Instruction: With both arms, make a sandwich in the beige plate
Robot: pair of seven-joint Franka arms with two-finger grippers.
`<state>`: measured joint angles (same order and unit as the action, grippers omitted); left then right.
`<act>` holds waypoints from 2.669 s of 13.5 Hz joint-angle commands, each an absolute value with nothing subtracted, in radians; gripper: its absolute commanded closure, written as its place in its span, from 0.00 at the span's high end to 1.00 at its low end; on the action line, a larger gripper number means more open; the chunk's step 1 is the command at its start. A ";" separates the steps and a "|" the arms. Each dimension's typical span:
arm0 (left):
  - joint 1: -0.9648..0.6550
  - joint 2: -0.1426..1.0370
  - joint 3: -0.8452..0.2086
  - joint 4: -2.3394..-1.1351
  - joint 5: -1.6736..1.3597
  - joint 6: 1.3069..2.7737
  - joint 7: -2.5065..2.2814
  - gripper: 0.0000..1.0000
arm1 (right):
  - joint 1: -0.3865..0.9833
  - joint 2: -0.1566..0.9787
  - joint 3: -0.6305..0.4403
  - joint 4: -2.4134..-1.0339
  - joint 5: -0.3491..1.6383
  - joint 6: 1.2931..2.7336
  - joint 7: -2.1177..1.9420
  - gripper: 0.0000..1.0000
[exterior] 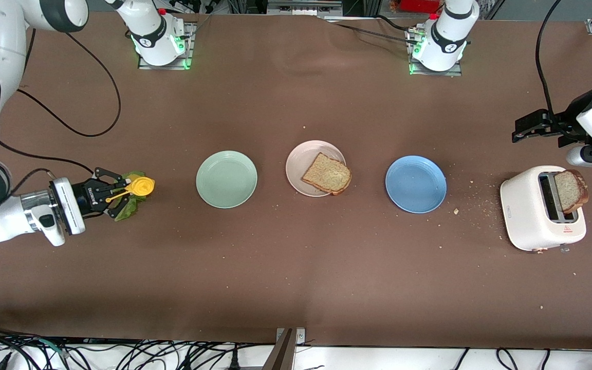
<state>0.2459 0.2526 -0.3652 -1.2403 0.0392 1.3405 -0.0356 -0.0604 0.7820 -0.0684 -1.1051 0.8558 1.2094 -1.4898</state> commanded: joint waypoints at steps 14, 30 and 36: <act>0.247 0.242 -0.368 -1.235 0.064 1.324 -0.032 1.00 | 0.760 0.730 -0.075 -0.950 -0.075 1.318 -0.822 0.00; 0.253 0.244 -0.362 -1.235 0.066 1.315 -0.038 1.00 | 1.040 0.931 -0.071 -0.957 -0.446 1.414 -0.827 0.00; 0.264 0.244 -0.356 -1.233 0.064 1.357 -0.037 1.00 | 1.055 0.931 -0.066 -0.957 -0.439 1.440 -0.819 0.00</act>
